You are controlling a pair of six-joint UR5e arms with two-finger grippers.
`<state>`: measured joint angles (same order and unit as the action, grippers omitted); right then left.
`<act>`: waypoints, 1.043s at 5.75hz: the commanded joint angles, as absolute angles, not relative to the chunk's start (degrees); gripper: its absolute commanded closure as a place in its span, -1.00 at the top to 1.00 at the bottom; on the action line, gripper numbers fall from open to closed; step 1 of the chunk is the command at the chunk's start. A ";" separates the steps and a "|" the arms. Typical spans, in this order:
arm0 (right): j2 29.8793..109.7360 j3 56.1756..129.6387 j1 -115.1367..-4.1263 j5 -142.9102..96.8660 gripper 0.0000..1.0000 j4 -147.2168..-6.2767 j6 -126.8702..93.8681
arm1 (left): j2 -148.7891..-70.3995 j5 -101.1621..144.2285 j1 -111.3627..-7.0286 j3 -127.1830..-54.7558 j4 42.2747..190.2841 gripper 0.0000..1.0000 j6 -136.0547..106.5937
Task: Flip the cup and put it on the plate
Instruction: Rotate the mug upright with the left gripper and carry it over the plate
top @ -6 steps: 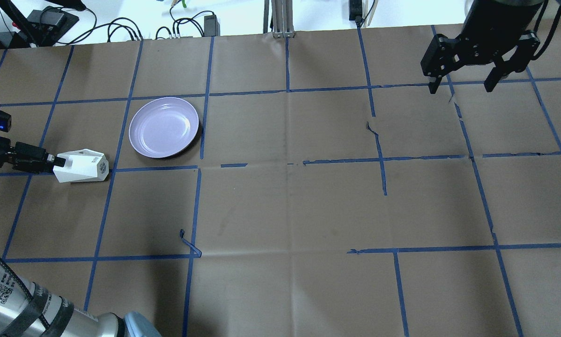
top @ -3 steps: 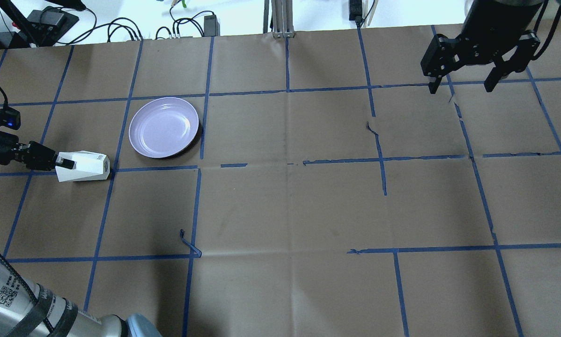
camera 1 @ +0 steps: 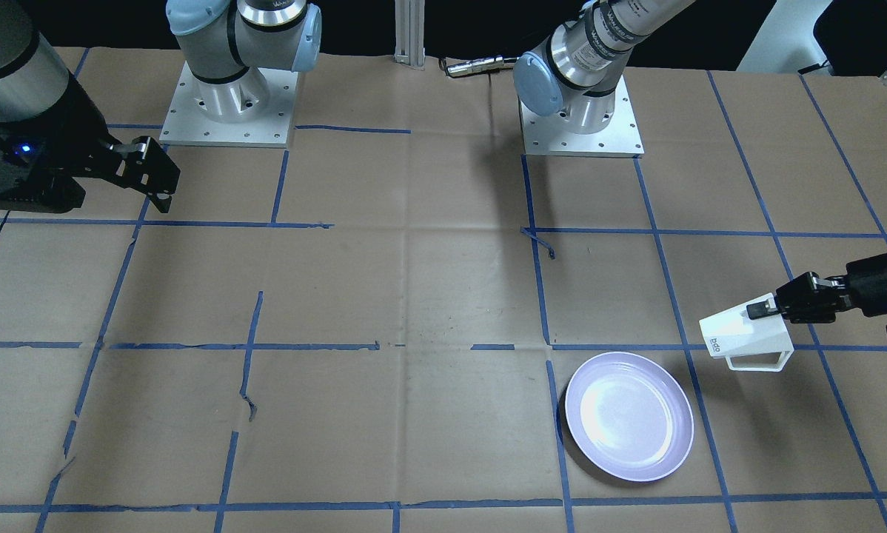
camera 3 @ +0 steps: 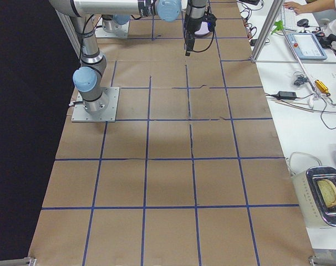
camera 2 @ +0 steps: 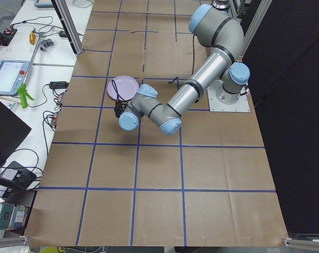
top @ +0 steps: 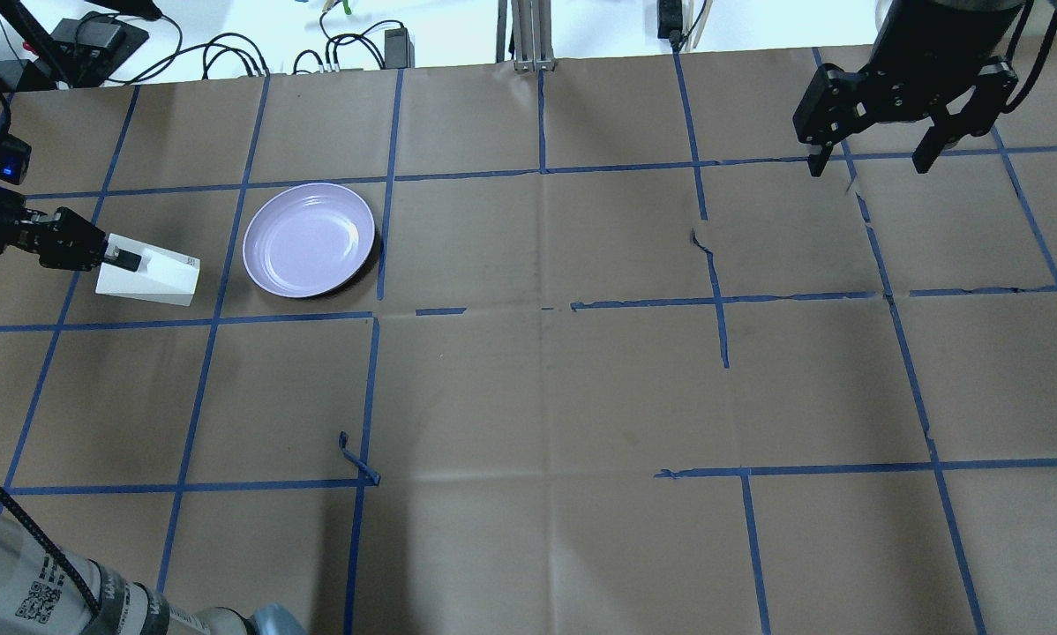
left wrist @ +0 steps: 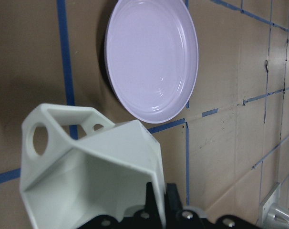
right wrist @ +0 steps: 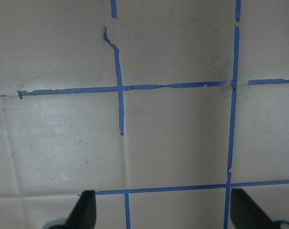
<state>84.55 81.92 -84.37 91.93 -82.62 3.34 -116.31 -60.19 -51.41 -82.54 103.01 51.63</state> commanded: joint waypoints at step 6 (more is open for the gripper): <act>84.55 81.91 -84.38 91.93 1.00 -82.62 3.34 | -117.14 -94.67 -84.26 -85.68 71.66 -1.00 36.04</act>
<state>84.55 81.91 -84.37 91.93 -82.62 3.34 -115.49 -88.23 -80.86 -84.85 74.44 36.03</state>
